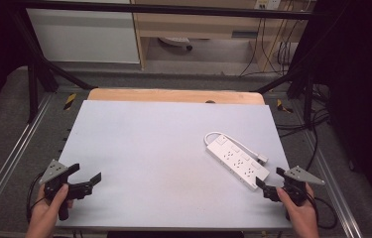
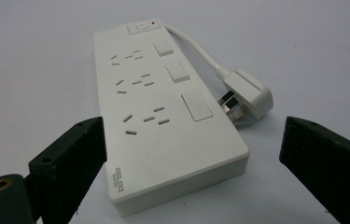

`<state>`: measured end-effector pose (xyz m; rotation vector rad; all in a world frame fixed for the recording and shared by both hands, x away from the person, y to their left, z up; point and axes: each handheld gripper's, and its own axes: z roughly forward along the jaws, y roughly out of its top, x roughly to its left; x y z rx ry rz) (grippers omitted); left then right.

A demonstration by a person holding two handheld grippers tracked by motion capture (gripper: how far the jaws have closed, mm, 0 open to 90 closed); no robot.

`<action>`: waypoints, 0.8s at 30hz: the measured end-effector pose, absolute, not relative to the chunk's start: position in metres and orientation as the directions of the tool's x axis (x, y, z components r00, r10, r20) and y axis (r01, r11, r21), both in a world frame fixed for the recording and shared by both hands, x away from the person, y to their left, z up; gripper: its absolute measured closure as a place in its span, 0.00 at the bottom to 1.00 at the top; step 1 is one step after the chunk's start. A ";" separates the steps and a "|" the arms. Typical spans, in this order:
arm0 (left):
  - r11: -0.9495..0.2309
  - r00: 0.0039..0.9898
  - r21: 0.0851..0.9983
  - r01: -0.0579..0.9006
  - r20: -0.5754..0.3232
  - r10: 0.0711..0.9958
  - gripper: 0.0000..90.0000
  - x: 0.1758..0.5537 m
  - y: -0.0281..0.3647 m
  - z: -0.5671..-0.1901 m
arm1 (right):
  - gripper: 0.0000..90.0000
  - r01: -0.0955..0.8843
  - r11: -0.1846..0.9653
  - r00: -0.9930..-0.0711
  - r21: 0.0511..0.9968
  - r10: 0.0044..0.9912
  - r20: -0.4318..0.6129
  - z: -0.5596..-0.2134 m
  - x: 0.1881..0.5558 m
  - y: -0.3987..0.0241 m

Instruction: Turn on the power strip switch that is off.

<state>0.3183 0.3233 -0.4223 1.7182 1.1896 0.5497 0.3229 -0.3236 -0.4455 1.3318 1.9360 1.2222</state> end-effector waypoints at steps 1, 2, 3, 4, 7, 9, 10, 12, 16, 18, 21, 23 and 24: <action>-0.084 0.428 0.879 0.470 -0.144 0.892 0.07 0.318 0.323 -0.422 | 0.08 0.474 0.125 -0.405 0.872 0.910 0.090 -0.446 0.323 -0.323; -0.085 0.429 0.878 0.470 -0.144 0.892 0.07 0.318 0.323 -0.422 | 0.08 0.473 0.126 -0.406 0.872 0.909 0.089 -0.445 0.323 -0.323; -0.084 0.431 0.878 0.470 -0.146 0.890 0.07 0.318 0.323 -0.422 | 0.08 0.473 0.129 -0.407 0.872 0.909 0.086 -0.445 0.323 -0.323; -0.082 0.432 0.879 0.470 -0.148 0.890 0.07 0.318 0.323 -0.422 | 0.08 0.475 0.130 -0.407 0.870 0.909 0.086 -0.444 0.323 -0.324; -0.089 0.440 0.877 0.472 -0.147 0.886 0.07 0.318 0.322 -0.422 | 0.08 0.483 0.132 -0.407 0.866 0.909 0.088 -0.444 0.322 -0.324; -0.089 0.443 0.877 0.473 -0.149 0.884 0.07 0.318 0.322 -0.422 | 0.08 0.485 0.130 -0.404 0.865 0.910 0.090 -0.443 0.322 -0.324; -0.091 0.446 0.877 0.472 -0.149 0.882 0.07 0.318 0.322 -0.422 | 0.08 0.487 0.129 -0.403 0.864 0.910 0.092 -0.443 0.322 -0.324; -0.095 0.449 0.876 0.472 -0.146 0.881 0.07 0.318 0.321 -0.422 | 0.08 0.493 0.128 -0.401 0.861 0.911 0.094 -0.443 0.322 -0.325; -0.095 0.453 0.875 0.474 -0.149 0.879 0.07 0.317 0.321 -0.422 | 0.08 0.504 0.123 -0.398 0.855 0.911 0.103 -0.443 0.323 -0.326; -0.100 0.456 0.875 0.474 -0.147 0.878 0.07 0.317 0.321 -0.422 | 0.08 0.507 0.118 -0.397 0.854 0.911 0.110 -0.442 0.323 -0.327; -0.103 0.458 0.874 0.474 -0.145 0.877 0.07 0.316 0.320 -0.422 | 0.07 0.518 0.098 -0.388 0.850 0.912 0.132 -0.440 0.322 -0.328; -0.105 0.458 0.873 0.476 -0.145 0.877 0.07 0.317 0.320 -0.423 | 0.07 0.523 0.089 -0.382 0.848 0.914 0.139 -0.439 0.321 -0.329; -0.104 0.459 0.874 0.475 -0.145 0.876 0.07 0.317 0.320 -0.423 | 0.07 0.524 0.090 -0.383 0.847 0.913 0.141 -0.438 0.321 -0.330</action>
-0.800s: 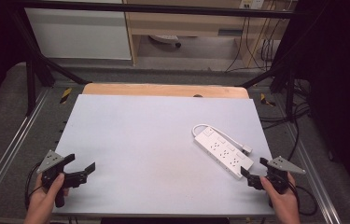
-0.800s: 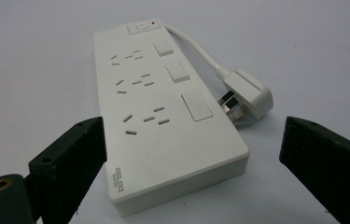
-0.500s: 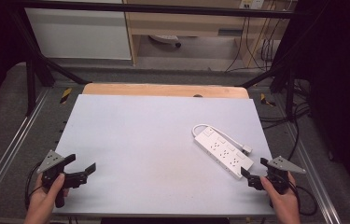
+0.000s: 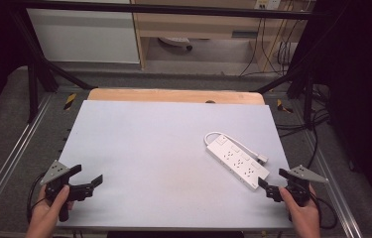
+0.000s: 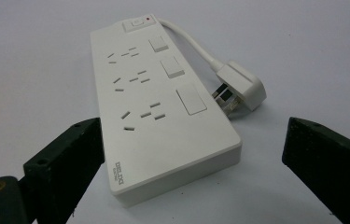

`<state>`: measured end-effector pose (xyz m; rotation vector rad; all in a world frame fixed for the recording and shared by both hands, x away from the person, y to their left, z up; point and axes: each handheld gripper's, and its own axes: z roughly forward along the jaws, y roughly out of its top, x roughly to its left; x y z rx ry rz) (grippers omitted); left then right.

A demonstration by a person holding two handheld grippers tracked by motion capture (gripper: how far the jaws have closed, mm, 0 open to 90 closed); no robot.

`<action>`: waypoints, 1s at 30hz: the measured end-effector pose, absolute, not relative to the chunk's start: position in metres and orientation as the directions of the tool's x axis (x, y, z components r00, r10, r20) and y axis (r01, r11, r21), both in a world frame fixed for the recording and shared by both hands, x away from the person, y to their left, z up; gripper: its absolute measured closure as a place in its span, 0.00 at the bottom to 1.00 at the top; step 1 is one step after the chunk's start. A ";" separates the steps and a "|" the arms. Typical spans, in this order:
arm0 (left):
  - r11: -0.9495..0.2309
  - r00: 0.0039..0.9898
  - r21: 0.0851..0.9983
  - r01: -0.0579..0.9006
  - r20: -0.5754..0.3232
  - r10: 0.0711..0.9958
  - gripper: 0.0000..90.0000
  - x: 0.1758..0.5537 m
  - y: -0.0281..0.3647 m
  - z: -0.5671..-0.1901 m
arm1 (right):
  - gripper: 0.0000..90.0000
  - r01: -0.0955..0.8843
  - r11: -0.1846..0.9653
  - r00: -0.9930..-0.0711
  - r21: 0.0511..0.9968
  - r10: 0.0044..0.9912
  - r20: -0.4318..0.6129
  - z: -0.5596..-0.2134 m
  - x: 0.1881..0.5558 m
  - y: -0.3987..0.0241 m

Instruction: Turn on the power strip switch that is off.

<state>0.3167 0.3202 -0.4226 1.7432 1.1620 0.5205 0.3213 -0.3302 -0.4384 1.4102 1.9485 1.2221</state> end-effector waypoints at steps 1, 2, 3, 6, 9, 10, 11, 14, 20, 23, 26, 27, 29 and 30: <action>-0.104 0.460 0.873 0.476 -0.147 0.875 0.07 0.317 0.320 -0.423 | 0.07 0.529 0.081 -0.379 0.845 0.913 0.150 -0.438 0.321 -0.330; -0.104 0.460 0.873 0.476 -0.147 0.875 0.07 0.317 0.320 -0.423 | 0.06 0.530 0.083 -0.378 0.844 0.914 0.148 -0.438 0.321 -0.331; -0.105 0.460 0.874 0.475 -0.145 0.876 0.07 0.317 0.320 -0.423 | 0.06 0.530 0.081 -0.376 0.844 0.915 0.149 -0.438 0.321 -0.331; -0.104 0.460 0.874 0.474 -0.145 0.876 0.07 0.317 0.320 -0.423 | 0.05 0.525 0.084 -0.373 0.847 0.917 0.140 -0.437 0.321 -0.331; -0.103 0.461 0.873 0.477 -0.148 0.875 0.07 0.317 0.320 -0.423 | 0.05 0.521 0.085 -0.359 0.849 0.924 0.128 -0.436 0.319 -0.331; -0.104 0.461 0.872 0.478 -0.149 0.875 0.07 0.317 0.320 -0.423 | 0.04 0.519 0.081 -0.351 0.851 0.928 0.126 -0.435 0.318 -0.331; -0.105 0.462 0.871 0.479 -0.149 0.874 0.07 0.317 0.320 -0.423 | 0.04 0.515 0.080 -0.348 0.854 0.929 0.123 -0.434 0.317 -0.332; -0.105 0.462 0.871 0.480 -0.149 0.874 0.07 0.317 0.319 -0.423 | 0.04 0.504 0.059 -0.338 0.861 0.931 0.134 -0.431 0.314 -0.332; -0.112 0.464 0.869 0.482 -0.145 0.874 0.07 0.317 0.318 -0.424 | 0.04 0.480 0.025 -0.328 0.877 0.932 0.154 -0.428 0.314 -0.331; -0.112 0.464 0.868 0.484 -0.147 0.874 0.07 0.317 0.318 -0.424 | 0.04 0.462 0.010 -0.314 0.887 0.937 0.153 -0.425 0.314 -0.331; -0.112 0.464 0.867 0.485 -0.146 0.874 0.07 0.317 0.318 -0.424 | 0.04 0.457 -0.002 -0.303 0.889 0.940 0.158 -0.423 0.314 -0.331; -0.113 0.465 0.867 0.485 -0.147 0.873 0.07 0.317 0.318 -0.424 | 0.04 0.457 -0.003 -0.304 0.890 0.939 0.159 -0.423 0.314 -0.331; -0.114 0.465 0.866 0.486 -0.146 0.873 0.07 0.317 0.318 -0.425 | 0.04 0.455 -0.005 -0.307 0.890 0.938 0.162 -0.422 0.314 -0.331; -0.115 0.466 0.867 0.486 -0.146 0.873 0.07 0.317 0.318 -0.425 | 0.04 0.455 -0.009 -0.309 0.890 0.936 0.167 -0.421 0.314 -0.331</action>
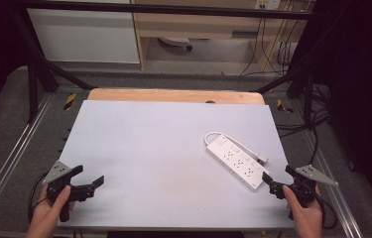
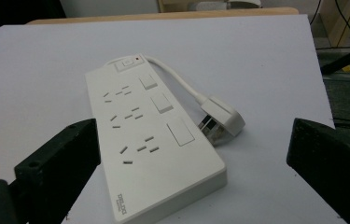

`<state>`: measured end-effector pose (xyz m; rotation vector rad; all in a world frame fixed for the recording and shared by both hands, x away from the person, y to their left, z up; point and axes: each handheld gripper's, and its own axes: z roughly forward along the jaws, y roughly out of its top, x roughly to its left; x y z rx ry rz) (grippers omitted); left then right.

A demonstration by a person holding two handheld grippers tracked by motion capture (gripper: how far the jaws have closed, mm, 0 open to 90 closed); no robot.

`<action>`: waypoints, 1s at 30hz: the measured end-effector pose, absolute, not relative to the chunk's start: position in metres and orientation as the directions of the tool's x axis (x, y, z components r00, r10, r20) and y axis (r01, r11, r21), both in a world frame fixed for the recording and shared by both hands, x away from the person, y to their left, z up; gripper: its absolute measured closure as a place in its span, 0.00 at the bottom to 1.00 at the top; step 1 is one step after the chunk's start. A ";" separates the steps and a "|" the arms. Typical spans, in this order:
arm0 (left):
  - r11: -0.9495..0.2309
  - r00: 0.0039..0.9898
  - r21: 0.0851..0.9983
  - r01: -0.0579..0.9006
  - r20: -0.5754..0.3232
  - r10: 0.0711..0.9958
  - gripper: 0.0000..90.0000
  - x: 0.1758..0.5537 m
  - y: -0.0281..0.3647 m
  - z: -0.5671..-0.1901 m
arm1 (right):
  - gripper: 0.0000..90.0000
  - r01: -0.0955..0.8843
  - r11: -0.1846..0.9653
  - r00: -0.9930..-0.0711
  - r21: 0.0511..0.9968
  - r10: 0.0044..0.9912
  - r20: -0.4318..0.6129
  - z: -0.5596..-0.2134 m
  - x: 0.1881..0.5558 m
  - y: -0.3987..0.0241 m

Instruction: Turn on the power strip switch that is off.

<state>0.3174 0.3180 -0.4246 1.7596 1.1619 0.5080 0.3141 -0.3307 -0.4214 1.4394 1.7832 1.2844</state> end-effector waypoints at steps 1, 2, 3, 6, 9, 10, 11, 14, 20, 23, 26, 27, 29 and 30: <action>-0.114 0.466 0.867 0.486 -0.146 0.873 0.07 0.317 0.318 -0.425 | 0.04 0.452 -0.008 -0.310 0.892 0.936 0.165 -0.421 0.314 -0.330; -0.113 0.466 0.866 0.486 -0.148 0.872 0.07 0.318 0.318 -0.425 | 0.04 0.451 -0.006 -0.310 0.893 0.937 0.163 -0.420 0.314 -0.330; -0.113 0.466 0.866 0.486 -0.148 0.872 0.07 0.318 0.318 -0.425 | 0.04 0.450 -0.007 -0.309 0.893 0.937 0.163 -0.420 0.314 -0.329; -0.113 0.466 0.866 0.487 -0.148 0.872 0.07 0.318 0.318 -0.425 | 0.04 0.450 -0.007 -0.309 0.893 0.937 0.164 -0.419 0.315 -0.327; -0.113 0.465 0.866 0.488 -0.148 0.873 0.07 0.318 0.318 -0.425 | 0.04 0.448 -0.003 -0.309 0.894 0.938 0.158 -0.418 0.315 -0.326; -0.113 0.466 0.866 0.488 -0.148 0.873 0.07 0.318 0.318 -0.425 | 0.04 0.448 -0.003 -0.302 0.894 0.941 0.154 -0.418 0.316 -0.326; -0.114 0.466 0.866 0.488 -0.148 0.872 0.07 0.318 0.318 -0.425 | 0.03 0.449 -0.004 -0.300 0.894 0.941 0.155 -0.417 0.316 -0.325; -0.114 0.466 0.865 0.488 -0.148 0.873 0.07 0.318 0.318 -0.425 | 0.03 0.450 0.000 -0.303 0.893 0.941 0.152 -0.417 0.317 -0.324; -0.119 0.467 0.864 0.489 -0.144 0.873 0.07 0.318 0.318 -0.425 | 0.04 0.434 -0.011 -0.307 0.901 0.938 0.160 -0.410 0.317 -0.322; -0.121 0.468 0.863 0.491 -0.144 0.872 0.07 0.318 0.318 -0.425 | 0.05 0.416 -0.014 -0.308 0.909 0.938 0.156 -0.404 0.316 -0.321; -0.121 0.468 0.863 0.491 -0.144 0.872 0.07 0.318 0.319 -0.425 | 0.05 0.411 -0.014 -0.309 0.912 0.938 0.154 -0.400 0.316 -0.319; -0.118 0.466 0.863 0.491 -0.146 0.873 0.07 0.318 0.319 -0.426 | 0.05 0.412 -0.013 -0.308 0.911 0.939 0.153 -0.400 0.317 -0.318; -0.120 0.466 0.862 0.492 -0.144 0.873 0.07 0.318 0.319 -0.426 | 0.05 0.416 -0.002 -0.296 0.909 0.945 0.138 -0.400 0.320 -0.316; -0.119 0.465 0.862 0.493 -0.146 0.873 0.07 0.318 0.319 -0.426 | 0.05 0.418 0.008 -0.291 0.908 0.948 0.125 -0.400 0.321 -0.315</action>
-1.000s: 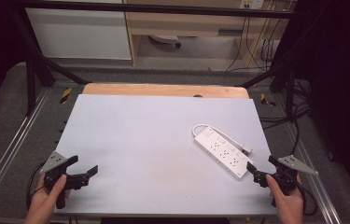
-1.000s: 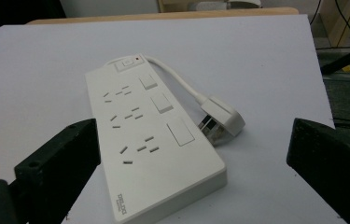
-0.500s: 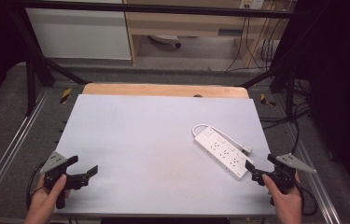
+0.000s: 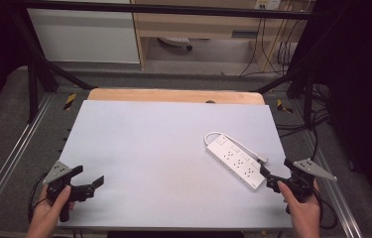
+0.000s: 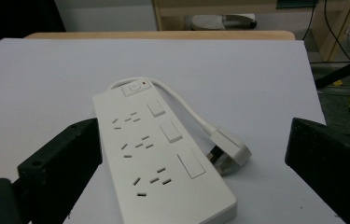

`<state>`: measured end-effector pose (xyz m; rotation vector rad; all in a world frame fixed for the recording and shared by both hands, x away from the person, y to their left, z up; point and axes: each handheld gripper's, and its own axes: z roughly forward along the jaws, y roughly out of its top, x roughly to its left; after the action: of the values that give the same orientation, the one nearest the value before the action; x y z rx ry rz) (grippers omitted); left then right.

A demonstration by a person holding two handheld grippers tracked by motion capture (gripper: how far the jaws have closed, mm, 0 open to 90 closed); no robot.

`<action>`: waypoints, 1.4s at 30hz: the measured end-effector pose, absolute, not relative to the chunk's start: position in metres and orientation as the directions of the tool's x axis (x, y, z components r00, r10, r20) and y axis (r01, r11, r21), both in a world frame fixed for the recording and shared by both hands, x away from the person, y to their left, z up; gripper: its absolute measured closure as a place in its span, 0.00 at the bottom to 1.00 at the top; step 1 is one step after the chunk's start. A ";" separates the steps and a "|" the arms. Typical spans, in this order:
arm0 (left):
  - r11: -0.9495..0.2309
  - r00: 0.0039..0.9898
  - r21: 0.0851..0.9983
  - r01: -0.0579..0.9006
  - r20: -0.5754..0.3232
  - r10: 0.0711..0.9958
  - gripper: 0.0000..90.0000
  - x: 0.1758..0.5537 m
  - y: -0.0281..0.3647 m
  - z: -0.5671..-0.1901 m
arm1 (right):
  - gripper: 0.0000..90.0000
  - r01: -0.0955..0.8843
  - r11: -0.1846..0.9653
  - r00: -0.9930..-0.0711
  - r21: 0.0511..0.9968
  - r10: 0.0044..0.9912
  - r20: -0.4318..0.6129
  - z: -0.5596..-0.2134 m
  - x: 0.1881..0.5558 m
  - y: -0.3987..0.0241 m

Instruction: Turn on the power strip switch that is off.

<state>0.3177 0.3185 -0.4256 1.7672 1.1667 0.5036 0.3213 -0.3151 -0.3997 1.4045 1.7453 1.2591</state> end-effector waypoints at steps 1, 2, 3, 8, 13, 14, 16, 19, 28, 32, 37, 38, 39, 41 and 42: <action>-0.120 0.465 0.862 0.492 -0.144 0.874 0.07 0.318 0.319 -0.426 | 0.05 0.421 0.010 -0.290 0.907 0.949 0.124 -0.400 0.323 -0.314; -0.117 0.463 0.863 0.492 -0.146 0.874 0.07 0.318 0.318 -0.426 | 0.06 0.422 0.011 -0.294 0.907 0.948 0.125 -0.399 0.324 -0.313; -0.117 0.463 0.863 0.492 -0.146 0.874 0.07 0.318 0.318 -0.426 | 0.07 0.419 0.014 -0.298 0.908 0.947 0.123 -0.398 0.325 -0.313; -0.117 0.463 0.862 0.494 -0.147 0.874 0.07 0.318 0.319 -0.426 | 0.08 0.402 0.015 -0.303 0.916 0.946 0.118 -0.390 0.327 -0.312; -0.120 0.465 0.862 0.492 -0.144 0.873 0.07 0.318 0.318 -0.426 | 0.11 0.391 0.017 -0.306 0.920 0.945 0.112 -0.384 0.329 -0.311; -0.119 0.463 0.862 0.493 -0.144 0.874 0.07 0.318 0.318 -0.426 | 0.12 0.392 0.022 -0.308 0.920 0.945 0.109 -0.383 0.331 -0.311; -0.121 0.463 0.861 0.494 -0.142 0.875 0.07 0.318 0.318 -0.427 | 0.14 0.392 0.029 -0.305 0.920 0.947 0.100 -0.382 0.333 -0.311; -0.123 0.464 0.860 0.495 -0.142 0.875 0.07 0.318 0.318 -0.427 | 0.16 0.393 0.028 -0.314 0.919 0.944 0.106 -0.380 0.335 -0.310; -0.123 0.464 0.860 0.495 -0.142 0.874 0.07 0.318 0.318 -0.427 | 0.31 0.390 0.054 -0.358 0.919 0.929 0.097 -0.378 0.341 -0.304; -0.122 0.464 0.860 0.495 -0.144 0.874 0.07 0.318 0.318 -0.427 | 0.36 0.390 0.061 -0.367 0.919 0.926 0.094 -0.379 0.343 -0.302; -0.124 0.465 0.860 0.494 -0.142 0.874 0.07 0.318 0.318 -0.427 | 0.51 0.390 0.075 -0.383 0.918 0.920 0.087 -0.381 0.346 -0.301; -0.123 0.465 0.861 0.494 -0.142 0.874 0.07 0.318 0.318 -0.427 | 0.53 0.391 0.078 -0.386 0.917 0.919 0.086 -0.381 0.347 -0.301; -0.124 0.465 0.861 0.494 -0.141 0.874 0.07 0.318 0.318 -0.427 | 0.56 0.391 0.082 -0.385 0.917 0.919 0.082 -0.382 0.347 -0.300; -0.125 0.465 0.860 0.495 -0.140 0.874 0.07 0.318 0.318 -0.427 | 0.59 0.393 0.089 -0.387 0.915 0.919 0.076 -0.383 0.349 -0.299; -0.125 0.464 0.860 0.494 -0.140 0.875 0.07 0.318 0.318 -0.427 | 0.61 0.395 0.086 -0.387 0.915 0.918 0.081 -0.383 0.349 -0.298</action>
<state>0.3176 0.3184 -0.4269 1.7748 1.1678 0.5076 0.3491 -0.2982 -0.3834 1.2911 1.8376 1.2791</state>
